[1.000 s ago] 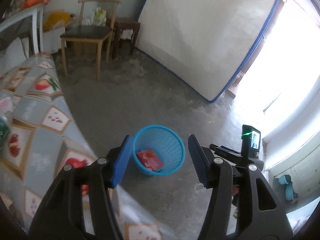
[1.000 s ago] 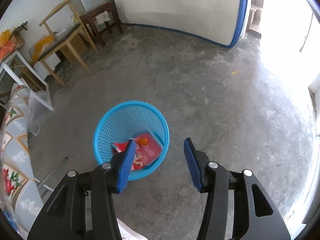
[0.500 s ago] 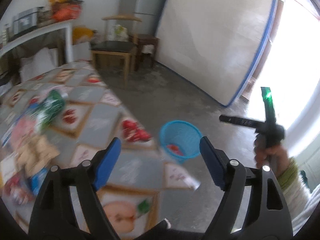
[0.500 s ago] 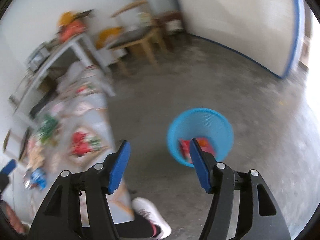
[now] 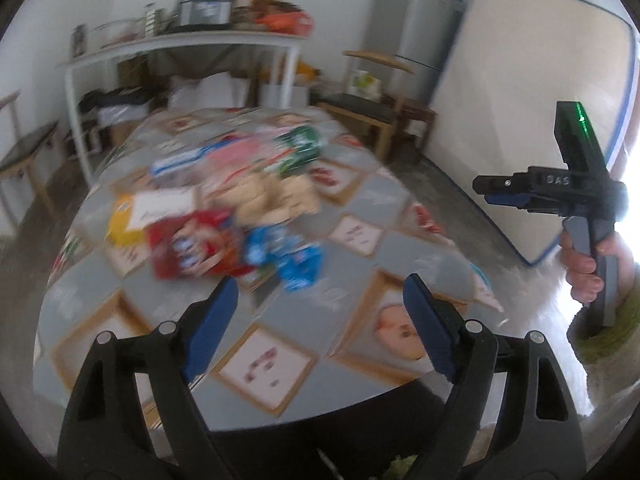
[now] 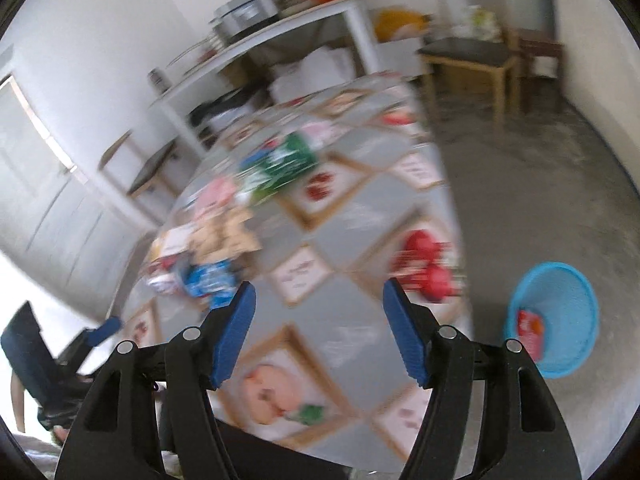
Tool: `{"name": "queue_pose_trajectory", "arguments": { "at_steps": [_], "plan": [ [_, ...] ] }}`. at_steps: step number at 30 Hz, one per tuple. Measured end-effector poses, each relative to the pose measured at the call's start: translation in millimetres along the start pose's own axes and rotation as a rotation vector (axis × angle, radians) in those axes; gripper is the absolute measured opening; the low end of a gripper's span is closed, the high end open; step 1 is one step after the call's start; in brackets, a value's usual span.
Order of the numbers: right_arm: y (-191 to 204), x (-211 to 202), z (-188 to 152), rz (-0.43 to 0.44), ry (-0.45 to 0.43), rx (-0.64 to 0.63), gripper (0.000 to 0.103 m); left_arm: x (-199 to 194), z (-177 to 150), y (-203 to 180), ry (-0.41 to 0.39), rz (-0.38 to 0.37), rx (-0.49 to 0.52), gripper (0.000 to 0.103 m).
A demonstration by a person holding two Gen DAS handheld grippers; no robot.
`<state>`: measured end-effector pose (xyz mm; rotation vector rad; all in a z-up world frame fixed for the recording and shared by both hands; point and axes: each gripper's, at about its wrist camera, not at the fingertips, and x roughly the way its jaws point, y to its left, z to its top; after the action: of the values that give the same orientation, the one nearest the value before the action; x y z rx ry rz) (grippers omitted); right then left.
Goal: Collect trash
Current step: 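Return both tools to the table toward the red can and blue bag, then grasp the blue plastic bag with the right tool while the left tool grasps the red can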
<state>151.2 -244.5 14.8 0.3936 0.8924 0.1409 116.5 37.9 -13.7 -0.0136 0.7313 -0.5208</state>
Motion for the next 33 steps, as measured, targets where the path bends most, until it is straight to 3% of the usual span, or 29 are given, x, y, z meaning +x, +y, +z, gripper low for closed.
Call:
{"name": "queue_pose_trajectory", "arguments": {
  "at_steps": [7, 16, 23, 26, 33],
  "plan": [
    [51, 58, 11, 0.100, 0.124, -0.016, 0.064, -1, -22, 36, -0.020, 0.055, -0.062, 0.081],
    [97, 130, 34, 0.028, 0.198, -0.084, 0.073, 5, -28, 61, -0.019, 0.106, -0.074, 0.082],
    [115, 160, 11, 0.049, 0.302, -0.182, 0.073, 12, -32, 66, -0.008, 0.119, -0.048, 0.082],
    [117, 176, 7, 0.042, 0.320, -0.198, 0.067, 15, -33, 67, -0.002, 0.109, -0.040, 0.082],
    [115, 193, -3, 0.040, 0.360, -0.199, 0.032, 21, -34, 82, 0.016, 0.090, -0.091, 0.082]
  ]
}}
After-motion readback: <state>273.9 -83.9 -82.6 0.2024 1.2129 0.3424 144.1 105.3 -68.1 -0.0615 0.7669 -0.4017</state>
